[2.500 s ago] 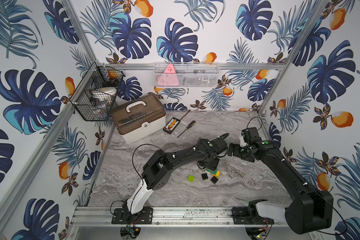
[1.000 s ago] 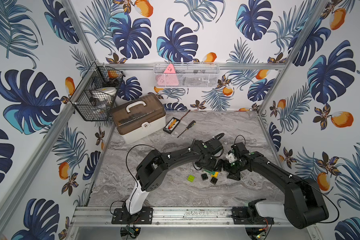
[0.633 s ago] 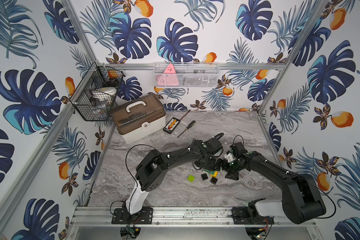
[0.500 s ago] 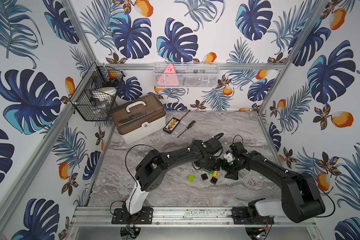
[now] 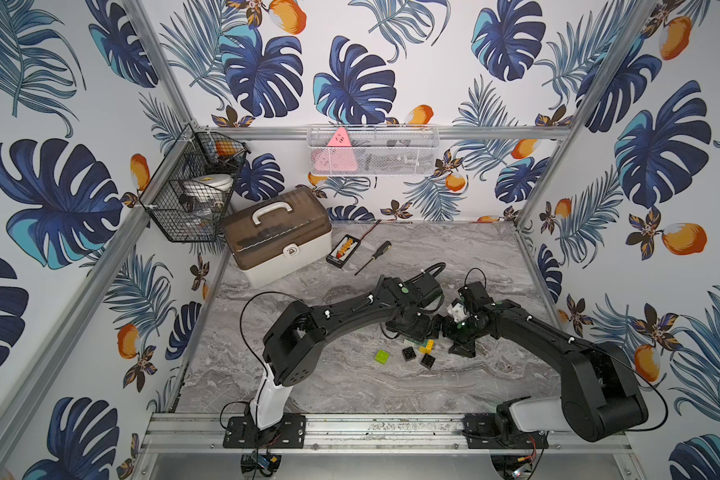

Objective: Assemble a giraffe with lego
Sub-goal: Assemble the lego brick with the lego brick.

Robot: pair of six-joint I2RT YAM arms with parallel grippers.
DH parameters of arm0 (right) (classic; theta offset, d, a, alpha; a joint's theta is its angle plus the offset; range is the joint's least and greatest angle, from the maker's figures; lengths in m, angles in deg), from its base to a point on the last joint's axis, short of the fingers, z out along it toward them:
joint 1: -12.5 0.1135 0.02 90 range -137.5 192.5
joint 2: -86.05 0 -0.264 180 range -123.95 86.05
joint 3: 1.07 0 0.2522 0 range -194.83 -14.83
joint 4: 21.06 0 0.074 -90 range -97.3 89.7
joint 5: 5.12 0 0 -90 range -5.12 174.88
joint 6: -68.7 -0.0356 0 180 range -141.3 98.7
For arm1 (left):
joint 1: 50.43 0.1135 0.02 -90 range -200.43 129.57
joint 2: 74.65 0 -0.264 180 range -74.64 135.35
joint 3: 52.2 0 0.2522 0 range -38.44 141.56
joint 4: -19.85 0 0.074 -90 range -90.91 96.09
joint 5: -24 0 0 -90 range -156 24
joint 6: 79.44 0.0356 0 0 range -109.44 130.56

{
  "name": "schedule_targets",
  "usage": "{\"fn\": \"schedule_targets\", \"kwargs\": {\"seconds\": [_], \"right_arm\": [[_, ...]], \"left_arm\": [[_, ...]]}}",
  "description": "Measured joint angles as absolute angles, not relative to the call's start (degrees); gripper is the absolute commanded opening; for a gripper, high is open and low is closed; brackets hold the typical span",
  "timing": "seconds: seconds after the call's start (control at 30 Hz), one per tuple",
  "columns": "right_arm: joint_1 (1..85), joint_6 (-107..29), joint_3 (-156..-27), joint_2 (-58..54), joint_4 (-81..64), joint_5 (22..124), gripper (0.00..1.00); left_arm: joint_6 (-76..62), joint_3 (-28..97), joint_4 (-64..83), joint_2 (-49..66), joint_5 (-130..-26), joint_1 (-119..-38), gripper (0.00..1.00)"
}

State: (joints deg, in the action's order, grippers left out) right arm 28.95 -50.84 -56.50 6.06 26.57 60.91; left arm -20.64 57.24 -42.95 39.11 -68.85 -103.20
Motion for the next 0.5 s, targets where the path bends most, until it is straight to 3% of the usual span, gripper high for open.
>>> {"fn": "schedule_targets", "kwargs": {"seconds": [0.5], "right_arm": [[29.3,-51.3,-57.4,6.2,26.4,63.6,1.0]], "left_arm": [[-20.6,55.5,-42.2,38.6,-67.5,-100.1,0.64]]}}
